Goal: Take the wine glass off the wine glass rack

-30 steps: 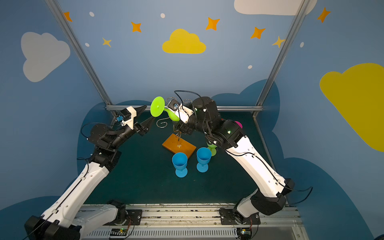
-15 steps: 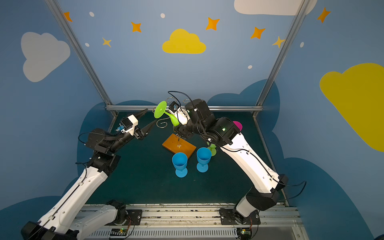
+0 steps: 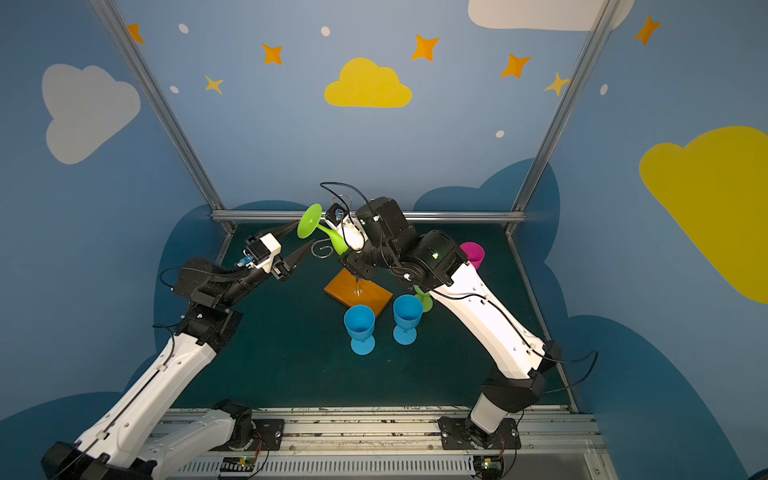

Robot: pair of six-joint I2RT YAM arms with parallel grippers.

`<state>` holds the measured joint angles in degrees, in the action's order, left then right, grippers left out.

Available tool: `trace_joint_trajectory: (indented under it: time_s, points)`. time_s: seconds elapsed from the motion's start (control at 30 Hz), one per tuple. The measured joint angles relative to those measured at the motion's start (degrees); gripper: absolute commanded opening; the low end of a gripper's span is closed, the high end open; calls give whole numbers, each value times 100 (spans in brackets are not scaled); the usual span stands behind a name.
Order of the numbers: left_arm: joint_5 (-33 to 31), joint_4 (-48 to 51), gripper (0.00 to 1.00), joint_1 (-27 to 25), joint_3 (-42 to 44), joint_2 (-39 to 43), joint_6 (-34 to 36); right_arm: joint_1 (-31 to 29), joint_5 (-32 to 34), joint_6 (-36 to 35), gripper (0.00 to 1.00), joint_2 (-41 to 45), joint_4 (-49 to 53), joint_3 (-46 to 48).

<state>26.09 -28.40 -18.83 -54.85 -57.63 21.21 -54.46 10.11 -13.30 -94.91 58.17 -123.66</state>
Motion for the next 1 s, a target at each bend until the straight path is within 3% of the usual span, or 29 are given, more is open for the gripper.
trace_joint_trajectory:
  time_s: [1.0]
  points:
    - [94,-9,27,-188,-431,-262,431,-76,168,-190,12,-238,431,-533]
